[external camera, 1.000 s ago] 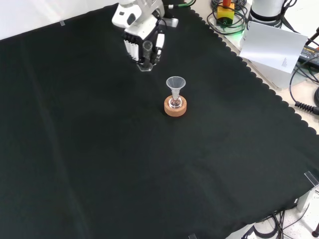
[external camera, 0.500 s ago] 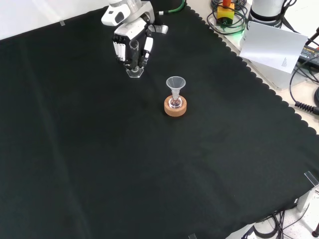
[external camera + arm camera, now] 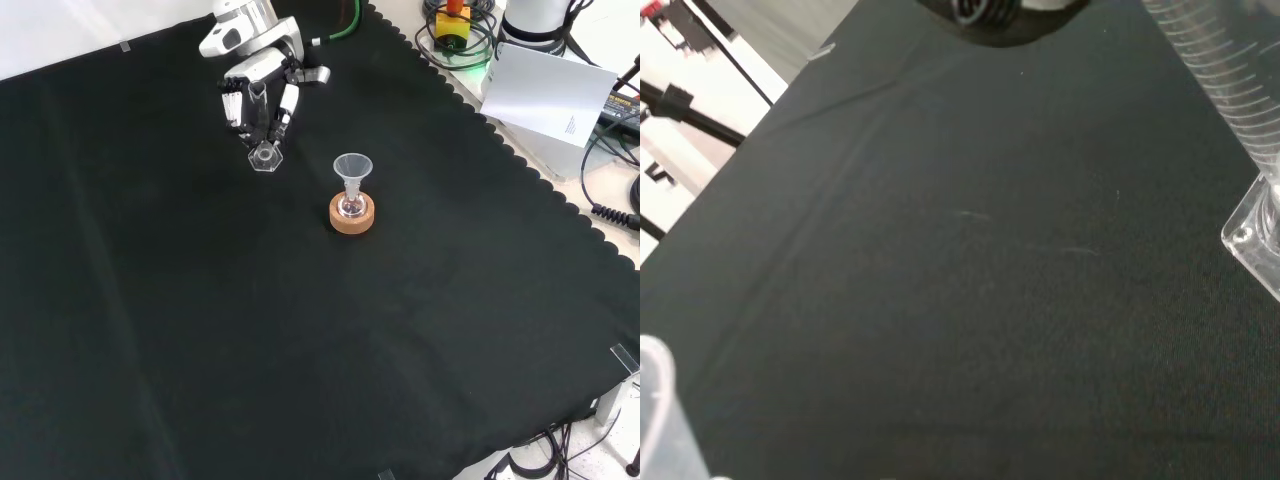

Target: Put the graduated cylinder back on the table.

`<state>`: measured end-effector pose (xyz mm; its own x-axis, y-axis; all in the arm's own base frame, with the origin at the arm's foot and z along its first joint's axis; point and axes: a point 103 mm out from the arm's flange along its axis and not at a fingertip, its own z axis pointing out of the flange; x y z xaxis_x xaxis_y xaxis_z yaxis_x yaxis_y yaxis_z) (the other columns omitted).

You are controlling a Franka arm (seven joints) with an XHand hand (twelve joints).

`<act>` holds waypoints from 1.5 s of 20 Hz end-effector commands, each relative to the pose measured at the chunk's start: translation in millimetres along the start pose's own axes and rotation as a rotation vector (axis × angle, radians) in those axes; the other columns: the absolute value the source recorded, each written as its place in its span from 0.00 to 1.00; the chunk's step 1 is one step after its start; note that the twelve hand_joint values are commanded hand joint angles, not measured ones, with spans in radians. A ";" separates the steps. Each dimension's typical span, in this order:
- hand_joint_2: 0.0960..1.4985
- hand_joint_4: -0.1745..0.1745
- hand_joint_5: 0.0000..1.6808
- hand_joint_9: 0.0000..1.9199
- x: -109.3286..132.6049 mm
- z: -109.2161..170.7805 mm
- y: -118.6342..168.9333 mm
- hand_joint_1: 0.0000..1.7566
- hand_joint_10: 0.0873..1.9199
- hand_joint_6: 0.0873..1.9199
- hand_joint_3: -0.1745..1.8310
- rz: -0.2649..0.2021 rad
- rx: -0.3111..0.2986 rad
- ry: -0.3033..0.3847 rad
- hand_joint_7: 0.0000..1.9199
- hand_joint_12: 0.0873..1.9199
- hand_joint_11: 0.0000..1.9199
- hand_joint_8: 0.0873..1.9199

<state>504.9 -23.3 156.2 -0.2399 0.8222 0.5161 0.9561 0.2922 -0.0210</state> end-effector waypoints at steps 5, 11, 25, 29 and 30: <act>0.71 0.00 0.61 0.79 -12.3 15.3 18.8 0.72 0.00 0.46 0.09 -0.030 -0.067 0.062 0.55 0.39 0.63 0.45; 0.71 0.00 0.60 0.78 -17.1 24.7 30.5 0.72 0.00 0.46 0.09 -0.059 -0.078 0.095 0.55 0.39 0.62 0.45; 0.71 0.00 0.60 0.78 -26.4 47.2 48.5 0.72 0.00 0.47 0.09 -0.053 -0.087 0.189 0.55 0.40 0.62 0.46; 0.71 0.00 0.60 0.78 -28.5 50.2 49.3 0.72 0.00 0.47 0.09 -0.053 -0.087 0.193 0.54 0.40 0.62 0.46; 0.71 0.00 0.60 0.78 -28.2 51.2 49.8 0.72 0.00 0.48 0.09 -0.054 -0.084 0.189 0.54 0.40 0.62 0.47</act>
<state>550.2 -8.4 99.5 -0.2616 0.6985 0.6661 0.9560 0.2826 0.0791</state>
